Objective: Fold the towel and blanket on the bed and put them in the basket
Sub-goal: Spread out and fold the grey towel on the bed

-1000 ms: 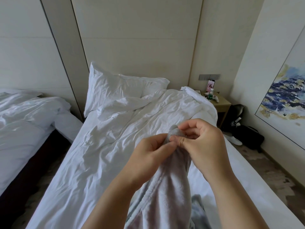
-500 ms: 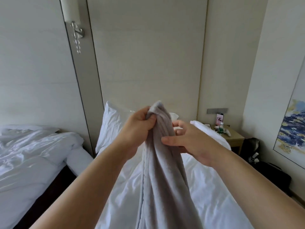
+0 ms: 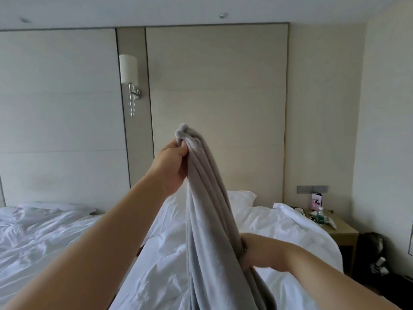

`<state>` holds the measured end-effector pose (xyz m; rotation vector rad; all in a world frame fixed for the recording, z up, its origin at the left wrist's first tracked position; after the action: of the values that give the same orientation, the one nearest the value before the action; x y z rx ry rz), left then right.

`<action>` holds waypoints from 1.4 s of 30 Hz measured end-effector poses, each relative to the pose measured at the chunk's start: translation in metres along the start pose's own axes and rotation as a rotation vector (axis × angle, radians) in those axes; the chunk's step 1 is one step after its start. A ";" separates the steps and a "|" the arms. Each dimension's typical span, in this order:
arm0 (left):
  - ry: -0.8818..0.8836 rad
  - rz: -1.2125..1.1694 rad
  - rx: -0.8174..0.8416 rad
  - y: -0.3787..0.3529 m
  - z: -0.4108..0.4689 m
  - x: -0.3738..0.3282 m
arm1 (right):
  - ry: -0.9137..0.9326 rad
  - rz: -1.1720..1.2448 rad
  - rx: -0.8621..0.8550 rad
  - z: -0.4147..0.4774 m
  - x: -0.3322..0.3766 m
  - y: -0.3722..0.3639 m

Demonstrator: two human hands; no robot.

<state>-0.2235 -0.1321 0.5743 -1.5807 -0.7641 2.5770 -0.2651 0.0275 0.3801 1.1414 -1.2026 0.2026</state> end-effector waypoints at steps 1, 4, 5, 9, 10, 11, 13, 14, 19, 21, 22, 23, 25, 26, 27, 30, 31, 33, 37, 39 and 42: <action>-0.007 -0.022 -0.018 0.002 0.004 -0.005 | -0.018 -0.066 -0.003 0.003 -0.011 -0.006; -0.051 0.015 -0.018 0.001 0.009 -0.016 | -0.052 -0.205 -0.123 0.017 -0.044 -0.011; -0.067 0.033 -0.018 0.000 0.009 -0.020 | -0.078 -0.315 -0.205 0.023 -0.056 -0.004; -0.131 0.075 -0.097 0.010 0.008 -0.041 | -0.348 -0.555 -0.552 0.016 -0.105 0.053; -0.142 0.096 -0.129 0.017 0.009 -0.046 | -0.379 -0.521 -0.605 0.010 -0.114 0.068; -0.148 0.125 -0.160 0.025 0.011 -0.050 | -0.384 -0.495 -0.647 0.004 -0.120 0.083; -0.147 0.208 -0.233 0.043 0.016 -0.053 | -0.372 -0.501 -0.736 -0.010 -0.120 0.116; -0.144 0.251 -0.271 0.052 0.019 -0.053 | -0.375 -0.506 -0.793 -0.019 -0.116 0.135; -0.105 0.281 -0.527 0.111 0.023 -0.053 | -0.359 -0.376 -0.980 -0.068 -0.093 0.208; -0.053 0.300 -0.528 0.121 0.024 -0.045 | -0.324 -0.179 -0.878 -0.069 -0.080 0.205; -0.023 0.320 -0.481 0.116 0.024 -0.038 | -0.296 -0.116 -0.796 -0.064 -0.066 0.193; 0.002 0.352 -0.413 0.105 0.023 -0.029 | -0.241 -0.095 -0.716 -0.055 -0.046 0.176; 0.017 0.446 -0.277 0.074 0.017 -0.014 | -0.071 -0.062 -0.591 -0.035 -0.001 0.137; 0.013 0.482 -0.208 0.056 0.013 -0.007 | 0.010 -0.035 -0.545 -0.026 0.020 0.116; 0.011 0.506 -0.126 0.037 0.008 -0.001 | 0.084 -0.032 -0.517 -0.018 0.040 0.096; -0.014 0.603 0.145 -0.014 -0.010 0.011 | 0.263 0.035 -0.465 -0.005 0.082 0.051; -0.047 0.661 0.213 -0.025 -0.016 0.011 | 0.305 0.089 -0.439 -0.003 0.091 0.039; -0.134 0.800 0.276 -0.034 -0.025 0.005 | 0.332 0.189 -0.430 -0.002 0.094 0.024; -0.215 0.933 0.174 -0.018 -0.025 -0.006 | 0.223 0.231 -0.597 -0.005 0.059 0.022; -0.224 0.923 0.061 -0.002 -0.020 -0.010 | 0.062 0.096 -0.586 -0.001 0.027 0.013; -0.251 0.870 -0.118 0.023 -0.011 -0.016 | -0.196 -0.133 -0.432 0.004 -0.039 -0.010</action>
<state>-0.2012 -0.1517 0.5738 -1.9721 -0.2387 3.4185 -0.2772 0.0362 0.3426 0.8683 -1.2604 -0.2662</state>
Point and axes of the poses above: each hand's wrist, its own z-axis towards the middle knuckle, its own y-axis out of the back of the hand, x = y × z, the point moved 9 cm from there along z, towards the middle knuckle, and after that the axes turned 4 degrees about -x, right-handed, at the moved point
